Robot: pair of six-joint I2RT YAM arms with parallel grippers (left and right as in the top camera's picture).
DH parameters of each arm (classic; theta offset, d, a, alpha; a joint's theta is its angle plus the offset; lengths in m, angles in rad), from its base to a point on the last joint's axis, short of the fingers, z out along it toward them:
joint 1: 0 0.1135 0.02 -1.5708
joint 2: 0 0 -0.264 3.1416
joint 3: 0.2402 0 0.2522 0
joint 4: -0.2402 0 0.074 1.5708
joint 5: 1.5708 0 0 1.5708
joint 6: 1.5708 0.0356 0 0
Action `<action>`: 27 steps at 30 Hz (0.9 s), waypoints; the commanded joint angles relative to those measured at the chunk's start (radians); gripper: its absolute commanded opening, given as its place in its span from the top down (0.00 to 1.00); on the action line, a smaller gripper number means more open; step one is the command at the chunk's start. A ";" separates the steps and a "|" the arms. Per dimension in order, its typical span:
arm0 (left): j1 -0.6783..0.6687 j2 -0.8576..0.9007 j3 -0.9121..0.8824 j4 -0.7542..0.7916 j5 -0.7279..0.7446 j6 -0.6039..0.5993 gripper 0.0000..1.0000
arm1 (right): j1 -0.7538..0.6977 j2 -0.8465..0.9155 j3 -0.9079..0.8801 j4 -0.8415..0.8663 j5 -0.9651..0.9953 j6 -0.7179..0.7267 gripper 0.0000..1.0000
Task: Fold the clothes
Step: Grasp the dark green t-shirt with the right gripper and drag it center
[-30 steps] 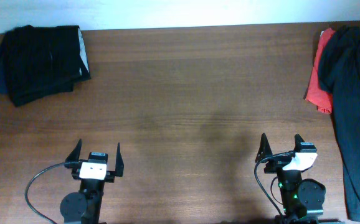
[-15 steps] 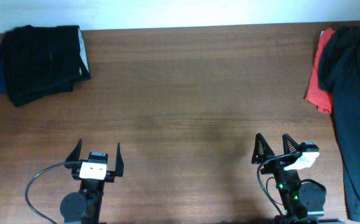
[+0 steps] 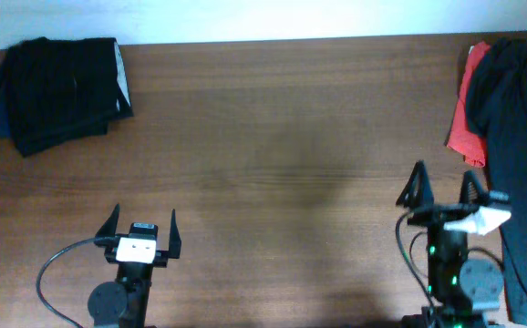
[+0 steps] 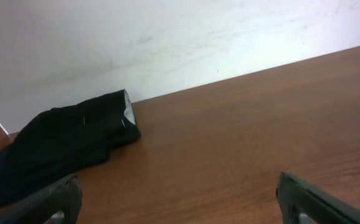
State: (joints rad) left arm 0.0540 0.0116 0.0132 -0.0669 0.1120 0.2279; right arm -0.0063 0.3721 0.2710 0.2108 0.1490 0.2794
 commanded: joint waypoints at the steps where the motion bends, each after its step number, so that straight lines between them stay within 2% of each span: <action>1: 0.005 -0.006 -0.005 -0.005 -0.005 -0.002 0.01 | 0.002 0.297 0.232 -0.019 0.183 -0.179 0.01; 6: 0.005 -0.006 -0.005 -0.005 -0.004 -0.002 0.01 | -0.130 0.783 0.760 -0.380 0.192 -0.175 0.01; 9: 0.005 -0.006 -0.005 -0.005 -0.005 -0.002 0.01 | -0.176 0.954 0.978 -0.581 0.213 -0.176 0.01; 13: 0.005 -0.006 -0.005 -0.005 -0.005 -0.002 0.01 | -0.274 1.080 1.048 -0.583 0.222 -0.188 0.01; 15: 0.005 -0.006 -0.005 -0.005 -0.005 -0.002 0.01 | -0.353 1.155 1.052 -0.578 0.155 -0.292 0.01; 19: 0.005 -0.006 -0.005 -0.005 -0.005 -0.002 0.01 | -0.467 1.381 1.153 -0.653 0.092 -0.340 0.01; 22: 0.005 -0.006 -0.005 -0.005 -0.005 -0.002 0.01 | -0.471 1.521 1.289 -0.698 0.058 -0.362 0.00; 24: 0.005 -0.006 -0.005 -0.005 -0.005 -0.002 0.01 | -0.471 1.587 1.349 -0.694 -0.015 -0.361 0.07; 27: 0.005 -0.006 -0.005 -0.005 -0.004 -0.002 0.01 | -0.472 1.666 1.385 -0.665 -0.063 -0.361 0.07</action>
State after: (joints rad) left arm 0.0540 0.0101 0.0128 -0.0677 0.1074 0.2279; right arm -0.4801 1.9858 1.6226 -0.4633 0.1440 -0.0780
